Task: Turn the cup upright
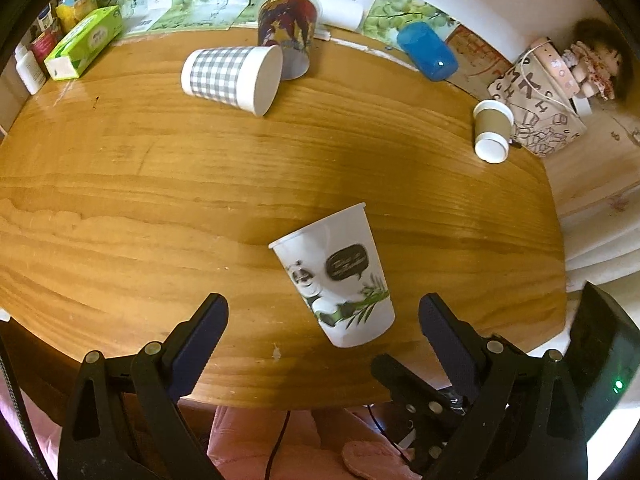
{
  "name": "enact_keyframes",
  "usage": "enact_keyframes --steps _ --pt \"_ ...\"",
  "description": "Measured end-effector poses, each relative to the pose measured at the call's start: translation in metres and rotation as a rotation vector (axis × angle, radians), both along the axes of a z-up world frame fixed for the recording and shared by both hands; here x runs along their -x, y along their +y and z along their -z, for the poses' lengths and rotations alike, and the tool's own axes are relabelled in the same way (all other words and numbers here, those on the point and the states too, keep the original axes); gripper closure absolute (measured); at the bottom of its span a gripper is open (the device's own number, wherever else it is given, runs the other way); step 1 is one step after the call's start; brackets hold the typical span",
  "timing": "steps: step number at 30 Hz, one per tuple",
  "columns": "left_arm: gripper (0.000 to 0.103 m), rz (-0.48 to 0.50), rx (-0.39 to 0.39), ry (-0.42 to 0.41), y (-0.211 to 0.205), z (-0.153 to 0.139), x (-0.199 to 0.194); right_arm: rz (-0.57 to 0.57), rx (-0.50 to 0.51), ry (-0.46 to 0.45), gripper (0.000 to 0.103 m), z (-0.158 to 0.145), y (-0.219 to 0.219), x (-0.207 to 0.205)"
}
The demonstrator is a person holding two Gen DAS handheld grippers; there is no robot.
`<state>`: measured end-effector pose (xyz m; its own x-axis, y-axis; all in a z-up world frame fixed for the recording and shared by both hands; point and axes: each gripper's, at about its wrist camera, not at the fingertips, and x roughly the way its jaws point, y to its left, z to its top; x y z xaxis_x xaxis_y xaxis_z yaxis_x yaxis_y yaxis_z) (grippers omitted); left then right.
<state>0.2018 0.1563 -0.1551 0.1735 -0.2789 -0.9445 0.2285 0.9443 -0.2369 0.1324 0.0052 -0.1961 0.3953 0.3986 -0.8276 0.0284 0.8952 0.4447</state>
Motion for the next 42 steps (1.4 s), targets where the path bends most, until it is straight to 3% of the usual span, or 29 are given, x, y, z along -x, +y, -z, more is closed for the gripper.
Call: enact_keyframes --steps 8,17,27,30,32,34,42 --pt "0.006 -0.067 -0.048 0.006 0.011 0.014 -0.007 -0.015 0.029 -0.020 0.037 -0.004 -0.001 0.005" --pt "0.007 -0.132 -0.009 0.068 0.018 0.030 -0.024 -0.058 0.076 -0.024 0.037 -0.004 0.007 0.000" --pt "0.014 -0.110 -0.019 0.071 0.003 0.037 -0.040 -0.096 0.126 -0.030 0.037 -0.004 0.011 -0.006" --pt "0.027 -0.098 -0.010 0.073 -0.003 0.038 -0.044 -0.100 0.139 -0.034 0.037 -0.005 0.010 -0.008" --pt "0.028 -0.097 -0.016 0.080 -0.005 0.040 -0.047 -0.099 0.144 -0.036 0.037 -0.005 0.010 -0.010" --pt "0.039 -0.092 -0.013 0.075 -0.006 0.041 -0.048 -0.095 0.146 -0.037 0.037 -0.005 0.009 -0.011" --pt "0.051 -0.078 -0.010 0.052 -0.005 0.037 -0.051 -0.071 0.142 -0.041 0.037 -0.006 0.002 -0.015"
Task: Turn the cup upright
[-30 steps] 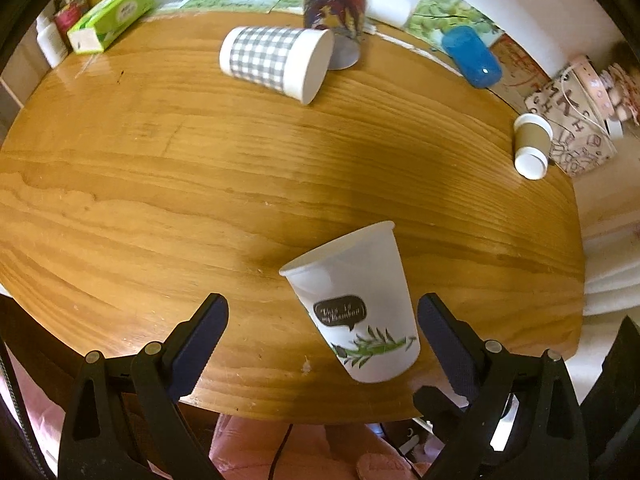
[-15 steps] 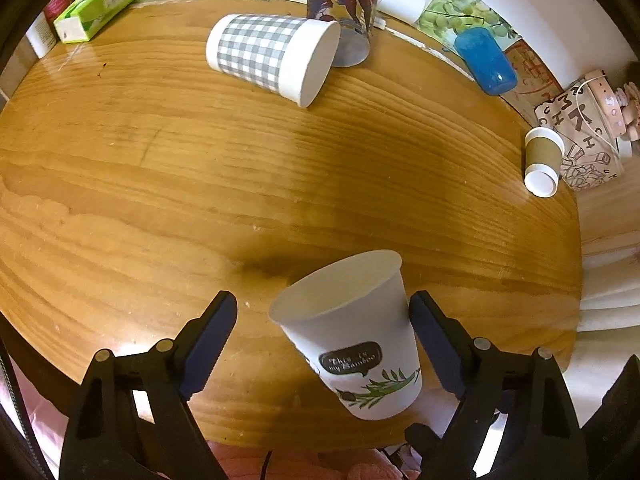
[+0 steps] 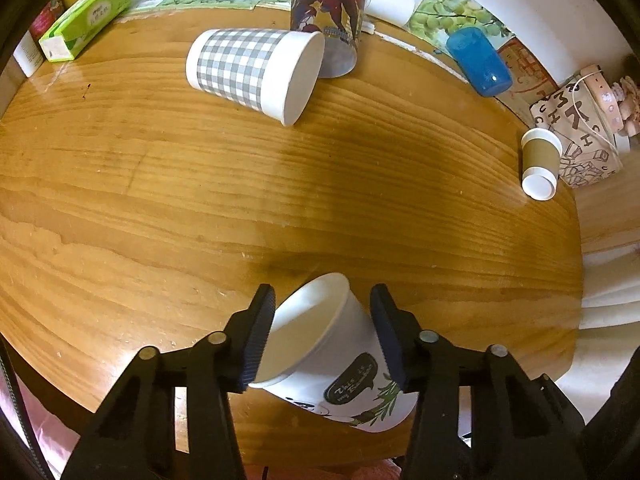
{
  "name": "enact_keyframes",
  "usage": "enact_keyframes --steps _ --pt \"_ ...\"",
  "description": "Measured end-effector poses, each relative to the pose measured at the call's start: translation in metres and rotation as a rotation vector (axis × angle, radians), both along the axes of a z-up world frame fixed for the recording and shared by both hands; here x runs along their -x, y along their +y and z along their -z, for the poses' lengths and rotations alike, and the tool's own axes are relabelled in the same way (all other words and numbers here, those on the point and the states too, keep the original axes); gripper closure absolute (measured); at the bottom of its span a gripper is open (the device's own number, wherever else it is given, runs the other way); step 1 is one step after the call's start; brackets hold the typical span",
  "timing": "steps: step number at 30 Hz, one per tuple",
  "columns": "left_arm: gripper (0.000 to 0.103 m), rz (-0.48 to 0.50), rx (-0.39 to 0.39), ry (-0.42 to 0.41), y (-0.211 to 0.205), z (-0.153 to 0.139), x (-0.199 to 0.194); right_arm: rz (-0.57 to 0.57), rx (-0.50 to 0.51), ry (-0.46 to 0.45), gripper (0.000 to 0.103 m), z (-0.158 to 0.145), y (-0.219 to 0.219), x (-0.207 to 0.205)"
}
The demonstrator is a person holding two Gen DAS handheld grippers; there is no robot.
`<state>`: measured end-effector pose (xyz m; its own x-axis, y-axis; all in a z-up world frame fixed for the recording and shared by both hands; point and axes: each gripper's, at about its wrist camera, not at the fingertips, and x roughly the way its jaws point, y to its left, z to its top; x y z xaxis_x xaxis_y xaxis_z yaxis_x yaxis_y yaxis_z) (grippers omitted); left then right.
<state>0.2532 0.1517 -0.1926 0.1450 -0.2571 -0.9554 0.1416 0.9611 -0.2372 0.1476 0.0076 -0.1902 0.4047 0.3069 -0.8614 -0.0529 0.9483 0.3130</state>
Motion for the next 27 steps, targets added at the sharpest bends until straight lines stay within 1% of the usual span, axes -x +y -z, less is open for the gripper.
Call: enact_keyframes --steps 3,6,8,10,13,18,24,27 --pt "0.051 -0.002 0.015 0.006 0.002 -0.003 -0.001 0.004 -0.008 0.002 0.037 0.001 -0.002 -0.001" --pt "0.049 -0.014 0.004 0.011 0.004 -0.007 0.000 0.009 -0.010 -0.004 0.037 0.001 -0.001 -0.002" --pt "0.041 -0.031 -0.009 0.022 0.007 -0.008 0.000 0.008 -0.013 -0.003 0.037 0.001 -0.001 -0.002" --pt "0.028 -0.060 0.015 0.034 0.012 -0.009 0.002 0.006 -0.015 -0.002 0.037 0.002 -0.001 -0.003" --pt "0.020 -0.120 0.051 0.074 0.019 -0.008 0.004 0.005 -0.018 -0.001 0.037 0.002 -0.003 -0.003" --pt "0.017 -0.195 0.072 0.147 0.029 -0.002 0.006 0.003 -0.025 0.002 0.037 0.004 -0.005 -0.003" --pt "0.017 -0.291 0.157 0.248 0.043 0.012 0.009 -0.002 -0.038 0.003 0.037 0.005 -0.006 -0.004" --pt "0.017 -0.328 0.188 0.272 0.047 0.017 0.009 -0.004 -0.038 0.000 0.037 0.005 -0.007 -0.004"
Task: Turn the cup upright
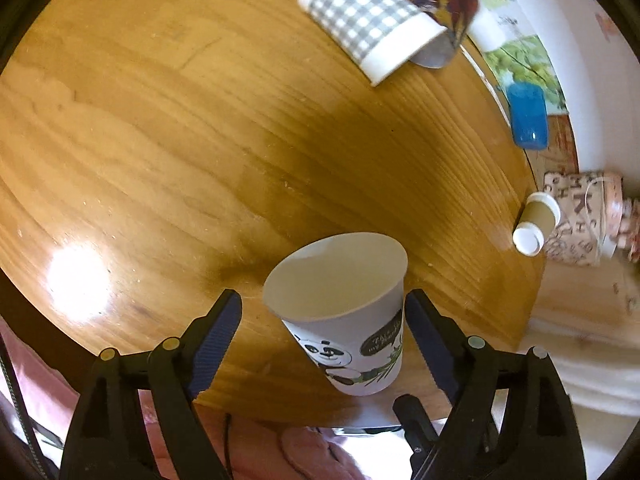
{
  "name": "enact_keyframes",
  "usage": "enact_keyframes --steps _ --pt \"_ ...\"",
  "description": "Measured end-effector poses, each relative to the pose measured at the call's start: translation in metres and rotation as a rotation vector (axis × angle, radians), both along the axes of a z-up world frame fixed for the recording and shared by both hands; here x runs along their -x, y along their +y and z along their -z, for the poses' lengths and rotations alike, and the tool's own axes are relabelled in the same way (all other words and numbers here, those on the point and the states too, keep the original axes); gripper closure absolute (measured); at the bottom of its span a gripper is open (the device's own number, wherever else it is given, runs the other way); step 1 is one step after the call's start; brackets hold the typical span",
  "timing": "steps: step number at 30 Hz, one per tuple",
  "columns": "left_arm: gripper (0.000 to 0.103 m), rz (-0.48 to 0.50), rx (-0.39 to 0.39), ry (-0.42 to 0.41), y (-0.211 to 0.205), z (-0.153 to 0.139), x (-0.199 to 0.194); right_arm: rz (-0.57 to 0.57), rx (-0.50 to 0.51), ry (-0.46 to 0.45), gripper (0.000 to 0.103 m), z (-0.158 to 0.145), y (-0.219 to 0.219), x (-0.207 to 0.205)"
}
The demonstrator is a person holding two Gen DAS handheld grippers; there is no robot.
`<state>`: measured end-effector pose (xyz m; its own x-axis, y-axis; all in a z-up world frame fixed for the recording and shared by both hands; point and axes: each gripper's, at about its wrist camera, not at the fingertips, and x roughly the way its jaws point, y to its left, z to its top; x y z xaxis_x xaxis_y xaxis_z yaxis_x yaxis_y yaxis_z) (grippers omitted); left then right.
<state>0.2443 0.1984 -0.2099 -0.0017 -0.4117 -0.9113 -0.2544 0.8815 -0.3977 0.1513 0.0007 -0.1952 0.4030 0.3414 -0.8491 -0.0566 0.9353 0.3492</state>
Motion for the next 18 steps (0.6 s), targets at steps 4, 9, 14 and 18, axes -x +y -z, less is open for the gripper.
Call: enact_keyframes --steps 4,9,14,18 --pt "0.017 -0.042 0.046 0.037 0.002 0.008 -0.002 0.001 0.003 0.003 0.037 0.001 -0.001 0.000" --pt "0.023 -0.057 0.083 0.047 0.000 0.012 -0.004 0.012 0.011 0.006 0.037 0.001 -0.005 0.000" --pt "0.027 -0.044 0.076 -0.003 -0.002 0.007 -0.007 0.019 0.015 0.005 0.037 0.000 -0.008 -0.001" --pt "0.027 -0.006 0.040 -0.088 -0.003 -0.004 -0.008 0.017 0.016 0.000 0.037 -0.001 -0.009 -0.002"
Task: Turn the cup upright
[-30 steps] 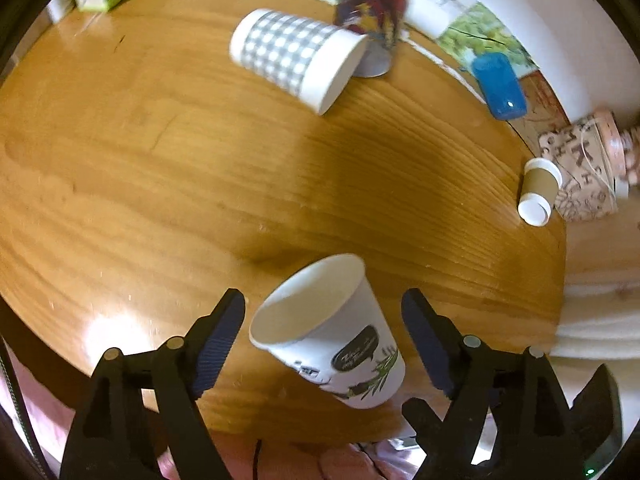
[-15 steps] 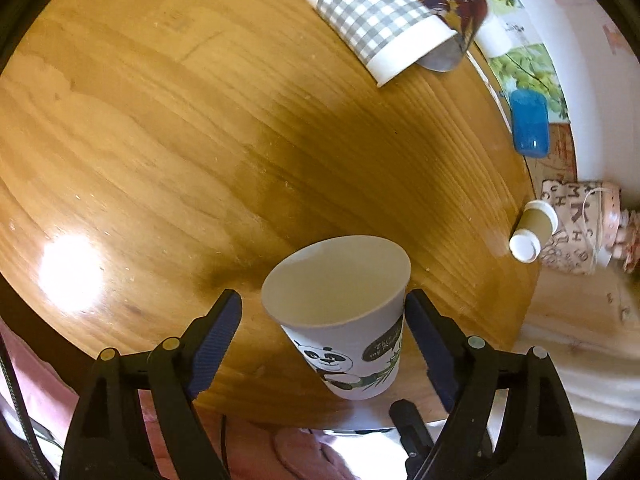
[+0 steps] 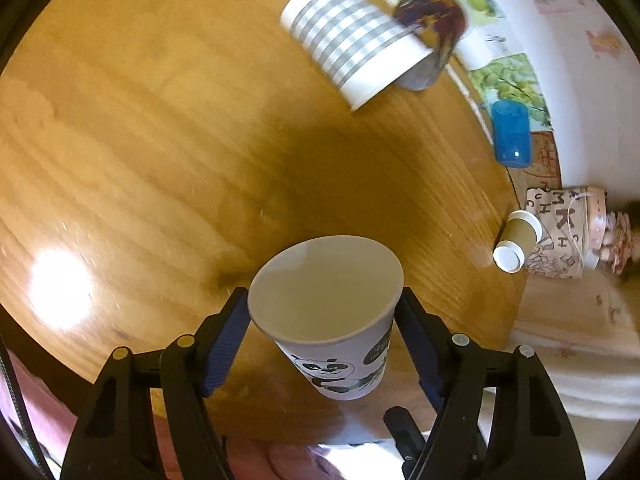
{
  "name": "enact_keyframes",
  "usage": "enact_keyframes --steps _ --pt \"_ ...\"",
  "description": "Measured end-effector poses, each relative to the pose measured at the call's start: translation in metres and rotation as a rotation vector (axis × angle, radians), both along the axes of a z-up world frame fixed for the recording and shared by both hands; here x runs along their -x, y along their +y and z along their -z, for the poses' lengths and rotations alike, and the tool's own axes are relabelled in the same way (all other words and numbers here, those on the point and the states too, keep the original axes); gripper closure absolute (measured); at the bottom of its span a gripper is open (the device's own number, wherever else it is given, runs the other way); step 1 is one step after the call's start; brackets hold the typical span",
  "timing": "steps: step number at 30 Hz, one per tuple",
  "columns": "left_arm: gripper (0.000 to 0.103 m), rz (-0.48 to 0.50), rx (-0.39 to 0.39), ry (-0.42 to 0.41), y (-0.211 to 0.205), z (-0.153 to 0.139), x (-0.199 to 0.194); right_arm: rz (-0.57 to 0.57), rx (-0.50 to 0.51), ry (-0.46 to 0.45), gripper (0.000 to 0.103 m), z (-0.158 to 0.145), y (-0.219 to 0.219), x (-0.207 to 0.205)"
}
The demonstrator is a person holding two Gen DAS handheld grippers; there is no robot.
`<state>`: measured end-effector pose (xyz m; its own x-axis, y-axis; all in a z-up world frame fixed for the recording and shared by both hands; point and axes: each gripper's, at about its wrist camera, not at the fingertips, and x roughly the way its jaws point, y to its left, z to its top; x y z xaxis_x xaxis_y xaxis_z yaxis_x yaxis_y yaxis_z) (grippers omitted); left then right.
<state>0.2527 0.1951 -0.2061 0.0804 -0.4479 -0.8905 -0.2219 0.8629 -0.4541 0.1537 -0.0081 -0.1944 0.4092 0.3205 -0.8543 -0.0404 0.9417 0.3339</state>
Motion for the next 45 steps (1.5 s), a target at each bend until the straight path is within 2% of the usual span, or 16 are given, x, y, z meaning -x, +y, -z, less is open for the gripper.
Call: enact_keyframes --steps 11,21,23,27,33,39,41,45 --pt "0.027 0.248 -0.242 -0.391 -0.027 -0.039 0.015 0.021 -0.010 -0.005 0.037 0.000 -0.001 -0.001" --pt "0.027 0.398 -0.341 -0.642 -0.047 -0.034 0.042 0.092 -0.012 0.001 0.035 0.002 -0.016 0.008" --pt "0.027 0.420 -0.359 -0.672 -0.050 -0.034 0.048 0.111 -0.014 0.002 0.035 0.002 -0.020 0.010" --pt "0.026 0.456 -0.376 -0.703 -0.055 -0.034 0.057 0.139 -0.013 0.002 0.035 0.002 -0.025 0.014" --pt "0.025 0.473 -0.369 -0.690 -0.054 -0.036 0.062 0.168 -0.018 -0.001 0.034 0.001 -0.032 0.020" --pt "0.025 0.494 -0.349 -0.662 -0.051 -0.035 0.073 0.178 -0.012 -0.007 0.025 0.000 -0.032 0.026" --pt "0.022 0.499 -0.358 -0.667 -0.051 -0.036 0.078 0.179 -0.010 -0.006 0.023 0.000 -0.032 0.029" --pt "0.019 0.507 -0.349 -0.662 -0.048 -0.040 0.087 0.177 -0.008 0.000 0.022 0.000 -0.030 0.035"
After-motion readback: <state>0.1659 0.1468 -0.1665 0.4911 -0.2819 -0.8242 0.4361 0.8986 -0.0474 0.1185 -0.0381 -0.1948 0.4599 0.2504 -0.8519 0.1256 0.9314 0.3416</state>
